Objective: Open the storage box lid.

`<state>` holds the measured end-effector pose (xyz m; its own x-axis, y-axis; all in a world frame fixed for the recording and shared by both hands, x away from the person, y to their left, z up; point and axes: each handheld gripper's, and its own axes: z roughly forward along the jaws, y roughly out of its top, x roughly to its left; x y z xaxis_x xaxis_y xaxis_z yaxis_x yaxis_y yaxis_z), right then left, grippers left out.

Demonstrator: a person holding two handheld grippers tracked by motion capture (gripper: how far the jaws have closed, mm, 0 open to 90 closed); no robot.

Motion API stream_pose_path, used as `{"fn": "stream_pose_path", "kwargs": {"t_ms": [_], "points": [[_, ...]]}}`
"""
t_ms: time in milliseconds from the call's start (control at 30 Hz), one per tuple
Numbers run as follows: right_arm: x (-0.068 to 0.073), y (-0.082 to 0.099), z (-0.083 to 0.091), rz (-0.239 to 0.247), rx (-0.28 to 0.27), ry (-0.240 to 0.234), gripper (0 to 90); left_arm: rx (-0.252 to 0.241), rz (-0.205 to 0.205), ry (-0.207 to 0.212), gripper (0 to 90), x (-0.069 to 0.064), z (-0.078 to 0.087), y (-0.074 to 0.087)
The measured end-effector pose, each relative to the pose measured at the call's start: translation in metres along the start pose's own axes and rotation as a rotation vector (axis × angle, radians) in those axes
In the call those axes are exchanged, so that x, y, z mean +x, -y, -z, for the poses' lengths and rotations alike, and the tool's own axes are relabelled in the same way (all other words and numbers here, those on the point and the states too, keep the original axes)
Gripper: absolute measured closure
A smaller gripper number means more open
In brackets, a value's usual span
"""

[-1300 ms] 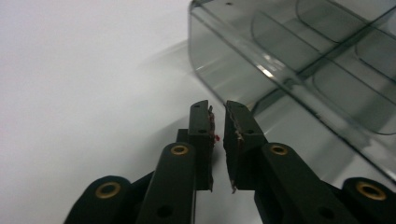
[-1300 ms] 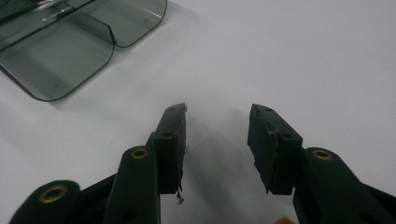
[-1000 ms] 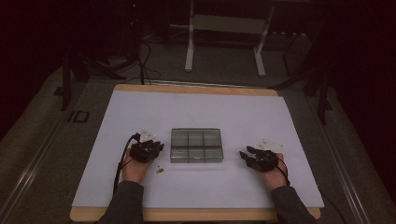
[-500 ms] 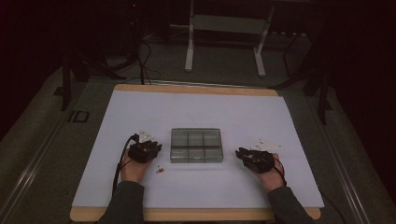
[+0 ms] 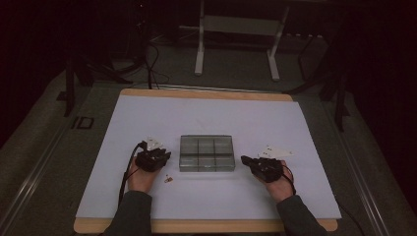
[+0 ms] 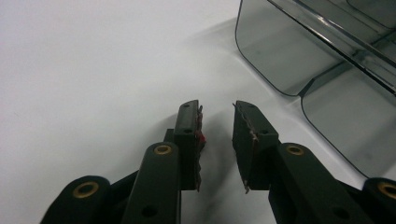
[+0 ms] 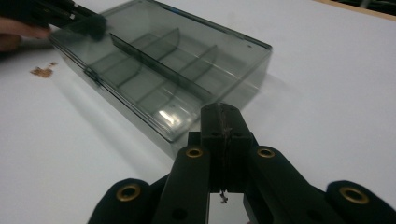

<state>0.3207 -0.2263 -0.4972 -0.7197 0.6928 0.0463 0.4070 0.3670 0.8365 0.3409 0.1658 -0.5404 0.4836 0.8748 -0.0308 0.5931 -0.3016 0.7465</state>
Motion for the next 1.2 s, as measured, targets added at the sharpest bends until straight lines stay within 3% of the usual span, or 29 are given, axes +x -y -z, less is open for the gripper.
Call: {"fn": "stream_pose_path", "kwargs": {"t_ms": [600,1200], "points": [[0.030,-0.029,-0.009,0.075,-0.008,-0.089,89.7,0.004,-0.016,-0.003,68.3,-0.002,0.000,0.000],[0.057,-0.026,-0.027,0.111,0.029,-0.168,89.4,0.003,-0.011,0.002,66.7,-0.002,0.000,0.000]]}}
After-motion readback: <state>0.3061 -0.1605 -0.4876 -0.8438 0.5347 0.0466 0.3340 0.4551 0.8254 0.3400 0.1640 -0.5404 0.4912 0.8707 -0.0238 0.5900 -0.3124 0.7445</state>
